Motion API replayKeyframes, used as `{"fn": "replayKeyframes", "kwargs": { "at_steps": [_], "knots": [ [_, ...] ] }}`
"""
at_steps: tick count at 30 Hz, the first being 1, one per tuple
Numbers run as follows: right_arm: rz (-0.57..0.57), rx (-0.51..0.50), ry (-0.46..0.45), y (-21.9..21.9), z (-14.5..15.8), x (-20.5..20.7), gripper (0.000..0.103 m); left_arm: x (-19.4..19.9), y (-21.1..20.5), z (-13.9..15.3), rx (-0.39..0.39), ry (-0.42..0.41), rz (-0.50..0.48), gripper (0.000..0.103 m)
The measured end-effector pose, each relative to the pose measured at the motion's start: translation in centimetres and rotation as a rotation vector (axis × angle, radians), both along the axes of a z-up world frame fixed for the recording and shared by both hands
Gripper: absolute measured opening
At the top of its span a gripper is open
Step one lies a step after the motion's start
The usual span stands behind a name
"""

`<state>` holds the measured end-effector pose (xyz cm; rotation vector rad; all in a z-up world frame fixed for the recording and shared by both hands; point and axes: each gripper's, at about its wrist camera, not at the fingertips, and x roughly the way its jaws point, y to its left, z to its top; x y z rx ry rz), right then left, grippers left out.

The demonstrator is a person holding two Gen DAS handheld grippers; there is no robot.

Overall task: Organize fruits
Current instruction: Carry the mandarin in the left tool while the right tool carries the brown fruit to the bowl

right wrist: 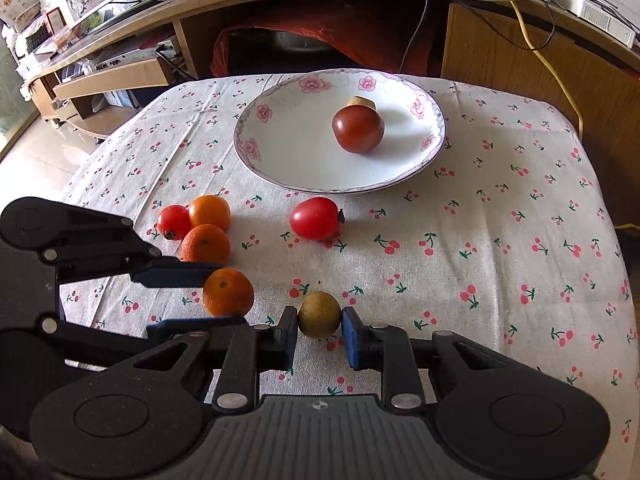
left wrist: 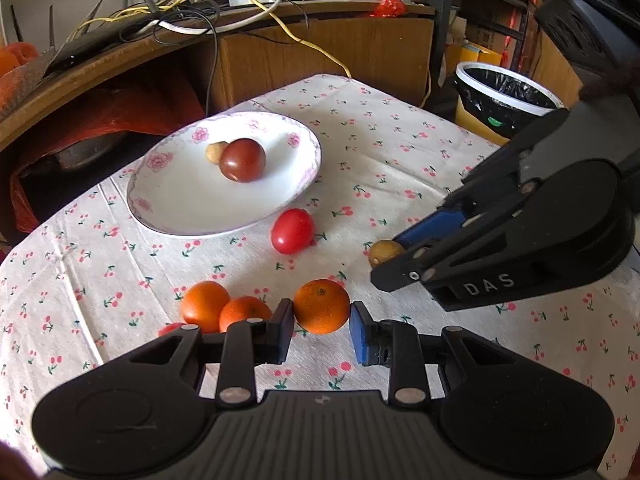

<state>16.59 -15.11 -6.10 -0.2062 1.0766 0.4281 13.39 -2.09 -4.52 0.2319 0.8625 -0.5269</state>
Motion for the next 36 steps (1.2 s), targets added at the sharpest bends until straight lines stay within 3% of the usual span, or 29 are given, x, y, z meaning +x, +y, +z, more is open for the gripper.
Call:
{"fn": "replayKeyframes", "kwargs": {
  "at_steps": [36],
  "knots": [
    [-0.013,0.011,-0.093,0.6,2.3,0.1,0.019,1.5,0.7,2.7,-0.035,-0.075,0.048,0.038]
  ]
}}
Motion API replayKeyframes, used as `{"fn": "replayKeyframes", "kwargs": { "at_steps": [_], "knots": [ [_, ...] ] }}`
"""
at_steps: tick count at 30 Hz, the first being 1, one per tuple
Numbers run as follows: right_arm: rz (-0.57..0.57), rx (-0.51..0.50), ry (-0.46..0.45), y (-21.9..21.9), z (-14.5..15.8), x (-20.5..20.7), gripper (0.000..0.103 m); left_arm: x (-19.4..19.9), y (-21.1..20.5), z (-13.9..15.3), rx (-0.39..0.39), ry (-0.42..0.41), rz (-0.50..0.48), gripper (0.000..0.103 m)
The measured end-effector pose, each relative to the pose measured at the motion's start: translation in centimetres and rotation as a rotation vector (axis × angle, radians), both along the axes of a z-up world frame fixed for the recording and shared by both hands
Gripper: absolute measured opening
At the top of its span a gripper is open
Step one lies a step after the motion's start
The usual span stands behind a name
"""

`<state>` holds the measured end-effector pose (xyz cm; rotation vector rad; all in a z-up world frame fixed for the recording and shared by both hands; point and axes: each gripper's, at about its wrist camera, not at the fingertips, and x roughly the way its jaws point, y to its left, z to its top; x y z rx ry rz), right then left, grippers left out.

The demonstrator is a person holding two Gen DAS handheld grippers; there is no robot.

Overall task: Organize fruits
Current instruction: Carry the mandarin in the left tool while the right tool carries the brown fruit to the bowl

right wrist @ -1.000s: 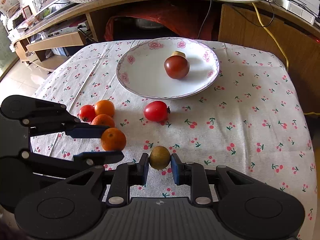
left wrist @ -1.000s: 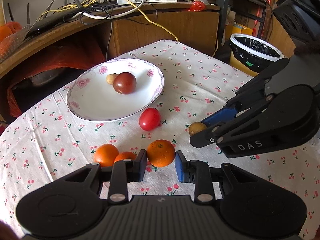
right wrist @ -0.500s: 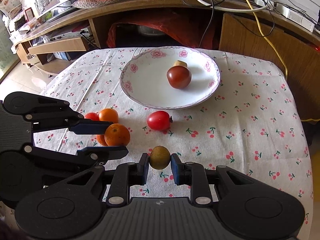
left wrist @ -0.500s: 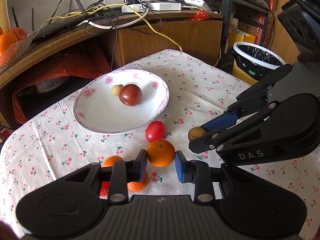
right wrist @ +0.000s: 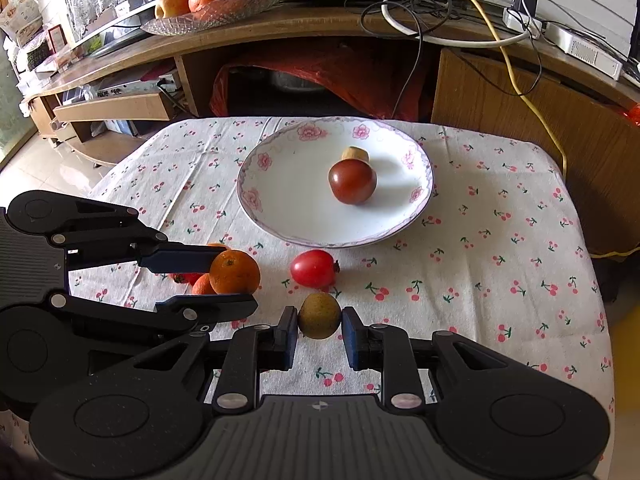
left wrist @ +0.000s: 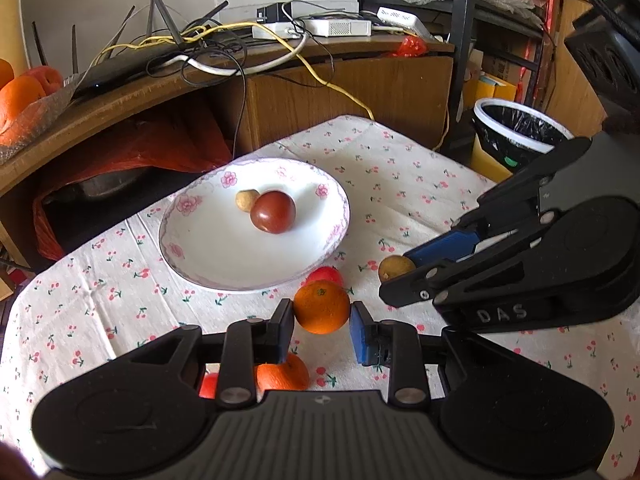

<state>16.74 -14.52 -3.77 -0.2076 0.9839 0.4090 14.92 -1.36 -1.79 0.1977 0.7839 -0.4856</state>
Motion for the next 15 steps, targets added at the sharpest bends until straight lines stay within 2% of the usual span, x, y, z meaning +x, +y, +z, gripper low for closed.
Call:
{"fn": "replayKeyframes", "kwargs": {
  "at_steps": [15],
  "knots": [
    [-0.009,-0.015,-0.056,0.56,0.82,0.58,0.020,0.65,0.10,0.93,-0.004,-0.034,0.025,0.038]
  ]
}}
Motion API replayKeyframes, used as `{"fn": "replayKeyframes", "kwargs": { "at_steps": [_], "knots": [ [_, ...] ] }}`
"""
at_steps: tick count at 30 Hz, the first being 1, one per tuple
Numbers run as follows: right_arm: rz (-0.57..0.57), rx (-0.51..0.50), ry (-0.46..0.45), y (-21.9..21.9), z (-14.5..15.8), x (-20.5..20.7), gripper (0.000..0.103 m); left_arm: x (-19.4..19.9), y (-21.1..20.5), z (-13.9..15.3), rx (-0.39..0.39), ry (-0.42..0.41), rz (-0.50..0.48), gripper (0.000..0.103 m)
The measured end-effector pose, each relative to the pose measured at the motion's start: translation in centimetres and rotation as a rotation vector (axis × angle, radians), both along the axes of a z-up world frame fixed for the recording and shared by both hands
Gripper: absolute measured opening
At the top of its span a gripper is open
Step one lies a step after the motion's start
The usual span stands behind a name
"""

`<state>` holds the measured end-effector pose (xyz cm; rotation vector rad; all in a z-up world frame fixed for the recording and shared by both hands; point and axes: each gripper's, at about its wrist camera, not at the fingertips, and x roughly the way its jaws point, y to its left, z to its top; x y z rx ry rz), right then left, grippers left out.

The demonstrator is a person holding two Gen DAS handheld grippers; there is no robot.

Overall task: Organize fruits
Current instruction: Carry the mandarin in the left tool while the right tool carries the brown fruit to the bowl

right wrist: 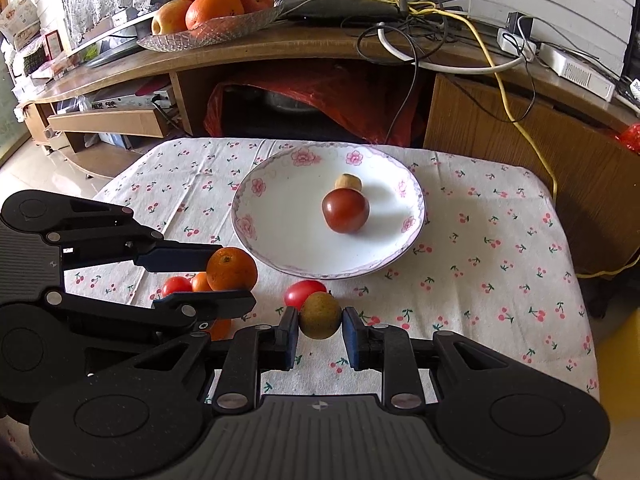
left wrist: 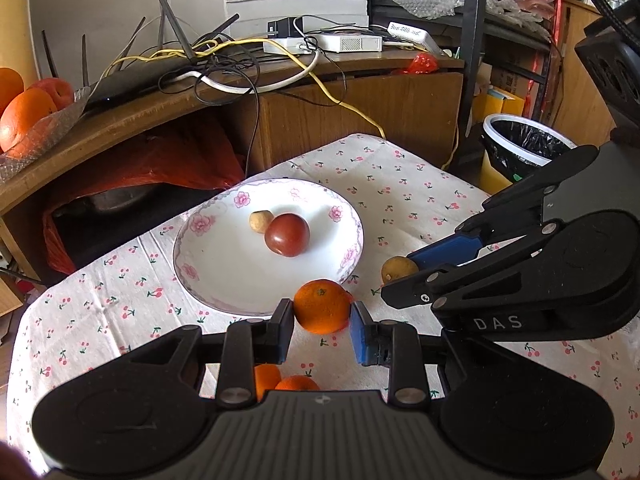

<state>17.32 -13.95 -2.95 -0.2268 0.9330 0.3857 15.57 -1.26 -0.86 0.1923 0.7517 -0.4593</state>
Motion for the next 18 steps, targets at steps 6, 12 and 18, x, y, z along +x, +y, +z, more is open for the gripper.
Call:
{"fn": "replayKeyframes", "kwargs": {
  "at_steps": [6,12,18],
  "knots": [
    [-0.008,-0.008,-0.019,0.1,0.3,0.3,0.020,0.3,0.1,0.3,-0.002,-0.014,0.010,0.038],
    [-0.015,-0.015,-0.037,0.2,0.5,0.5,0.021,0.8,0.2,0.5,-0.001,-0.025,0.021,0.037],
    [-0.024,-0.017,-0.053,0.5,0.6,0.9,0.021,1.6,0.3,0.6,-0.001,-0.039,0.041,0.036]
  ]
}}
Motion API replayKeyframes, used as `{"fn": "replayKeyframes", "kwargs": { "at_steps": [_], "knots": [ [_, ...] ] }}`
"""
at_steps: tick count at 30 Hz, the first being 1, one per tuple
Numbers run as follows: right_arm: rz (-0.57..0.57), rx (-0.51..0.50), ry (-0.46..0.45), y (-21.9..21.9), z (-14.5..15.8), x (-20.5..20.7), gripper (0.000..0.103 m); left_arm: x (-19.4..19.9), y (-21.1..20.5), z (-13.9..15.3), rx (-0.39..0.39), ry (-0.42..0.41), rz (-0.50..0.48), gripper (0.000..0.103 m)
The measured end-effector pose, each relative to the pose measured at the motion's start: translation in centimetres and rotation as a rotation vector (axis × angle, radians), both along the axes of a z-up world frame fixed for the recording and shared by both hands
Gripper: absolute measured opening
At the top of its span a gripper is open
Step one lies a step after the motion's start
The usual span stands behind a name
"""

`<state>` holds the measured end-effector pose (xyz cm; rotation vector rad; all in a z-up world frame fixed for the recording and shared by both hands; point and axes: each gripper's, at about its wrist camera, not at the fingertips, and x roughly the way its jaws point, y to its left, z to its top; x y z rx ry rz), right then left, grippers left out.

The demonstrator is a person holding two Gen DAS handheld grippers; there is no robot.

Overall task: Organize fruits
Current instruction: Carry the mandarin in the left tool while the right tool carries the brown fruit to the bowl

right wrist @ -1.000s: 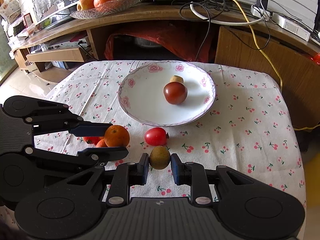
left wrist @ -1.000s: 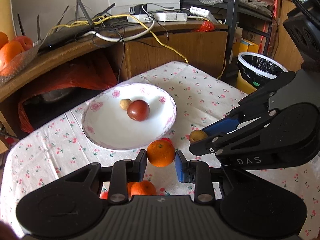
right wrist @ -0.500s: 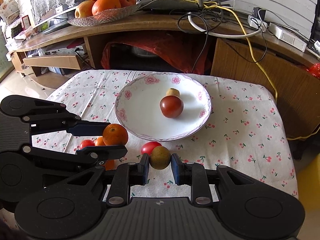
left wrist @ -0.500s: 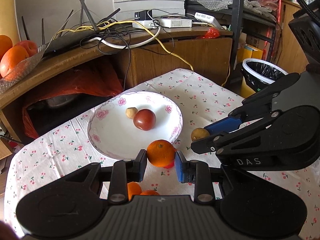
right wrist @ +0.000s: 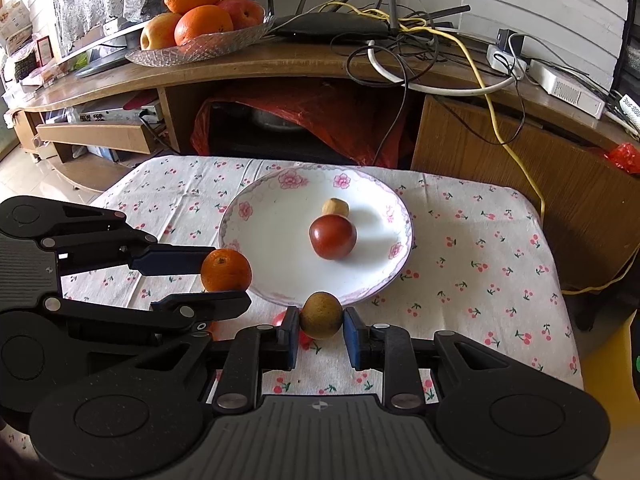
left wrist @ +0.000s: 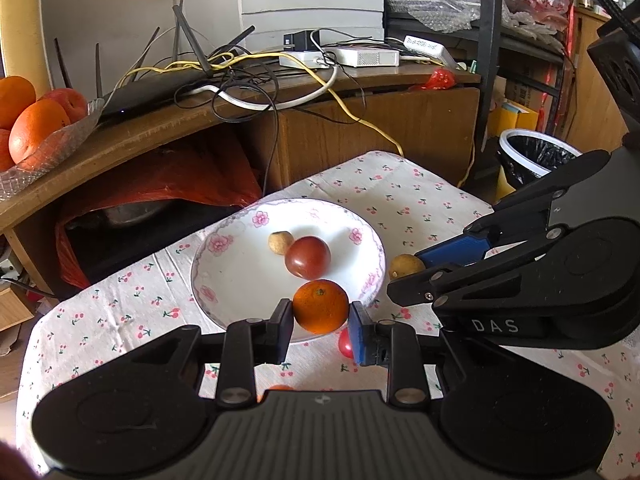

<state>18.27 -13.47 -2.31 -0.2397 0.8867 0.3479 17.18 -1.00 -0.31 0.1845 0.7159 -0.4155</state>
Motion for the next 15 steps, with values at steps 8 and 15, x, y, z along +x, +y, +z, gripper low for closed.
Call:
{"fn": "replayKeyframes", "kwargs": {
  "at_steps": [8,15],
  "knots": [
    [-0.017,-0.001,-0.025,0.4,-0.1,1.3,0.022,1.7,0.3,-0.6,-0.020,0.006,0.031,0.036],
    [-0.037,0.017,-0.018,0.1,-0.9,2.8,0.022,3.3,0.3,-1.3,-0.014,0.012,0.041,0.036]
  ]
}}
